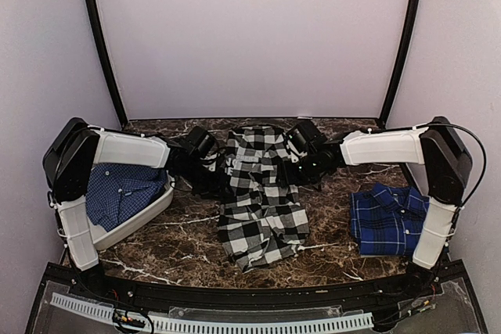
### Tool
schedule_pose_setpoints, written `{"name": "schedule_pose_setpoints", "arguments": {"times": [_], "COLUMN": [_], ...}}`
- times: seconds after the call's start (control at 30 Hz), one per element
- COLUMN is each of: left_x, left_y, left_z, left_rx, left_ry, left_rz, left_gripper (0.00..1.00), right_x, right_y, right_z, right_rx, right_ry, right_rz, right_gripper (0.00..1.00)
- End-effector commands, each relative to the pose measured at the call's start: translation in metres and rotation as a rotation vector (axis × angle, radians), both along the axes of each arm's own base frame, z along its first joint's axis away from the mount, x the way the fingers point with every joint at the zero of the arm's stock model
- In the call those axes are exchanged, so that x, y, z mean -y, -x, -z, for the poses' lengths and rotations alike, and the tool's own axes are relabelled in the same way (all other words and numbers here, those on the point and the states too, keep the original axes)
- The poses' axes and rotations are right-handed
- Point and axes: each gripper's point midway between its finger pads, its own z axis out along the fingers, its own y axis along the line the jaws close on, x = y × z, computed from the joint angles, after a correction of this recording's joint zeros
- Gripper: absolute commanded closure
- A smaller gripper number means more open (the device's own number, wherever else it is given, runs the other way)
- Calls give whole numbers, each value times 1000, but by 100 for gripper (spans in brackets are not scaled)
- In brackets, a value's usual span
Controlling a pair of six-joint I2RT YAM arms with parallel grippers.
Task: Fold and stack the long sleeve shirts
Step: Adjust the sleeve of the rectangle-folded shirt.
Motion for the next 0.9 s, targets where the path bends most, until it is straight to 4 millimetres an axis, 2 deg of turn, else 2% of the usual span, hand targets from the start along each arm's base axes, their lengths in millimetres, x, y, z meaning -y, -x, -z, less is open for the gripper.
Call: {"name": "schedule_pose_setpoints", "arguments": {"times": [0.0,0.33,0.43,0.63,0.77,0.87], "left_x": [-2,-1,1,8,16,22], "left_y": [9,10,11,3,-3,-4], "left_z": [9,14,13,-10,-33,-44], "left_rx": [-28,-34,-32,35,101,131], "left_ry": [-17,-30,-21,19,58,91], "left_rz": [-2,2,5,12,29,53], "left_gripper": [65,68,74,92,99,100], "right_x": [-5,-4,-3,-4,-2,-3], "right_y": [-1,0,0,1,1,1], "right_z": [-14,-11,-11,-12,-10,-9], "right_rx": [29,24,23,23,21,20], "right_ry": [-33,-31,-33,-35,-32,-32], "right_rz": [-10,-9,-7,-7,-4,-4], "right_gripper": [35,35,35,35,35,35]}}
